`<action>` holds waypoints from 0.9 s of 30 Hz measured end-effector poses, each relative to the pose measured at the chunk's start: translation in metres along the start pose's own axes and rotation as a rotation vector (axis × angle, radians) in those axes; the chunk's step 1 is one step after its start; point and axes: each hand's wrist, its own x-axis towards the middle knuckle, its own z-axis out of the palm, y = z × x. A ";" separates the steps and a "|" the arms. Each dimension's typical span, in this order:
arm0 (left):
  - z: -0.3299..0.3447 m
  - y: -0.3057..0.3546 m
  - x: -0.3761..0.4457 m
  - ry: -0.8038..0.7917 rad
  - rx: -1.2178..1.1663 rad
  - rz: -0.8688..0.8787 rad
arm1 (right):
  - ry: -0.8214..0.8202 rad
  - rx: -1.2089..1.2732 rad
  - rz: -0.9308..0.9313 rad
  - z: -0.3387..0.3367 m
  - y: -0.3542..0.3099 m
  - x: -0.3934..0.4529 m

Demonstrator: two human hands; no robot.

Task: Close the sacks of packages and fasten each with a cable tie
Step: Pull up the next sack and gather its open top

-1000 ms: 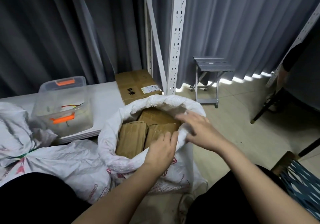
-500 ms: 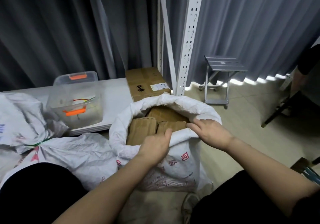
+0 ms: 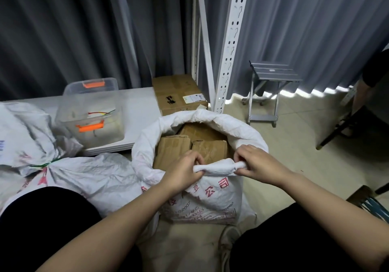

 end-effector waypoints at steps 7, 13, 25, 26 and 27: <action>0.015 0.005 -0.009 0.186 0.619 0.549 | -0.069 -0.050 0.004 0.004 -0.016 0.002; 0.014 0.002 -0.009 0.206 0.458 0.550 | -0.105 0.034 -0.069 0.012 -0.037 0.013; -0.017 -0.034 -0.020 -0.093 0.303 0.231 | 0.210 -0.250 -0.245 0.027 -0.031 0.004; -0.012 -0.034 -0.020 -0.010 0.373 0.286 | 0.165 -0.219 -0.206 0.024 -0.034 0.004; -0.006 -0.032 -0.022 0.087 0.462 0.368 | 0.093 -0.164 -0.150 0.021 -0.039 0.004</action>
